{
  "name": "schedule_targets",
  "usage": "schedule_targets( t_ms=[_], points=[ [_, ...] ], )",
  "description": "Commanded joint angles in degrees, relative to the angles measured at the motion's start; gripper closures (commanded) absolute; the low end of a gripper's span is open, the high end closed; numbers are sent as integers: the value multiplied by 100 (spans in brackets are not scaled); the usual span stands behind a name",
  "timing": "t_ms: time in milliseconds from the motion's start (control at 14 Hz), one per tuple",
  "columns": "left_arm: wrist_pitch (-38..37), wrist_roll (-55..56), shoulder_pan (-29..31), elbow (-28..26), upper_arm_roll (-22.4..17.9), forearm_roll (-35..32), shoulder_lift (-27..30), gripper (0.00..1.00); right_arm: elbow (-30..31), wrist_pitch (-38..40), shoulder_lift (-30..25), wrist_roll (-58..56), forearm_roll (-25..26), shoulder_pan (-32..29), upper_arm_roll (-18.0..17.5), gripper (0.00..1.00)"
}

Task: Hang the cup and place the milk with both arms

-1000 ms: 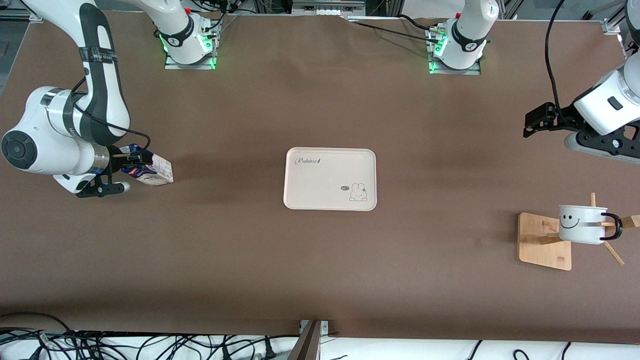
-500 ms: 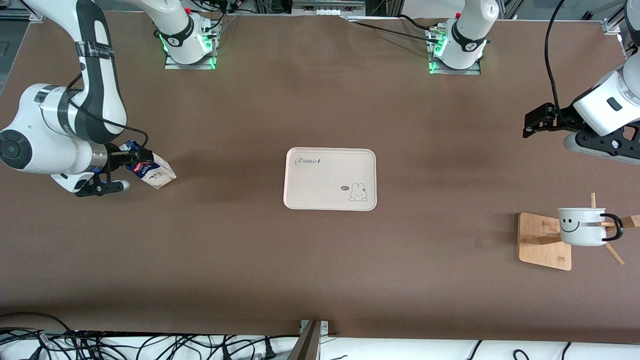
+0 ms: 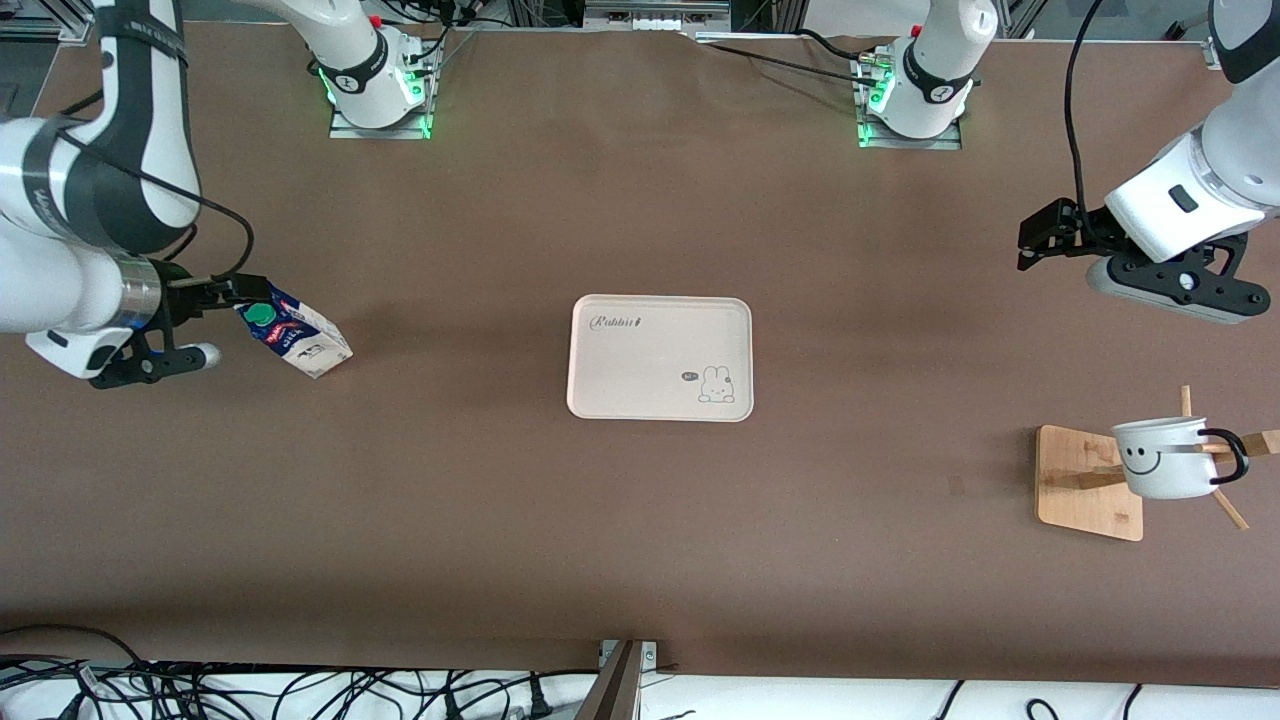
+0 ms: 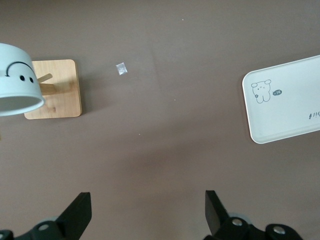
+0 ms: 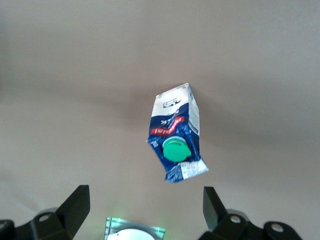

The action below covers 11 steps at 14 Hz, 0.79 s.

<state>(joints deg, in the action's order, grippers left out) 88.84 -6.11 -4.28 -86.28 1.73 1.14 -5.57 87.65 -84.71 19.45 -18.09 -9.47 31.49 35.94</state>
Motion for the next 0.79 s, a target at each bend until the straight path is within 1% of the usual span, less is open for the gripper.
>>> schedule_targets(
  t_ms=[0, 143, 214, 286, 357, 429, 500, 643, 714],
  points=[
    [-113, 513, 50, 85, -119, -18, 65, 0, -650, 716, -3, -238, 68, -38, 10, 0],
    [-113, 594, 59, 76, -164, 44, 91, 0, -994, 1183, -12, -414, 111, -65, 27, 0],
    [-113, 655, 68, 76, -199, 44, 109, 0, -1108, 1324, -20, -563, 364, -30, 27, 0],
    [-121, 794, 68, 76, -382, 70, 109, 0, -1205, 1378, -81, -721, 628, -12, -16, 0],
    [-139, 805, 68, 42, -471, 97, 126, 0, -1232, 1430, -169, -827, 761, -12, -17, 0],
    [-148, 787, 68, 33, -480, 88, 179, 0, -1233, 1614, -274, -889, 745, -12, -8, 0],
    [-148, 778, 59, 15, -480, 79, 214, 0, -1233, 1816, -519, -881, 745, -12, -25, 0],
    [-157, 770, 68, -186, -480, 97, 337, 0, -1233, 1809, -565, -872, 762, -73, -95, 0],
    [-270, 796, 59, -257, -480, 88, 390, 0, -1172, 1687, -618, -863, 745, -256, -287, 0]
  ],
)
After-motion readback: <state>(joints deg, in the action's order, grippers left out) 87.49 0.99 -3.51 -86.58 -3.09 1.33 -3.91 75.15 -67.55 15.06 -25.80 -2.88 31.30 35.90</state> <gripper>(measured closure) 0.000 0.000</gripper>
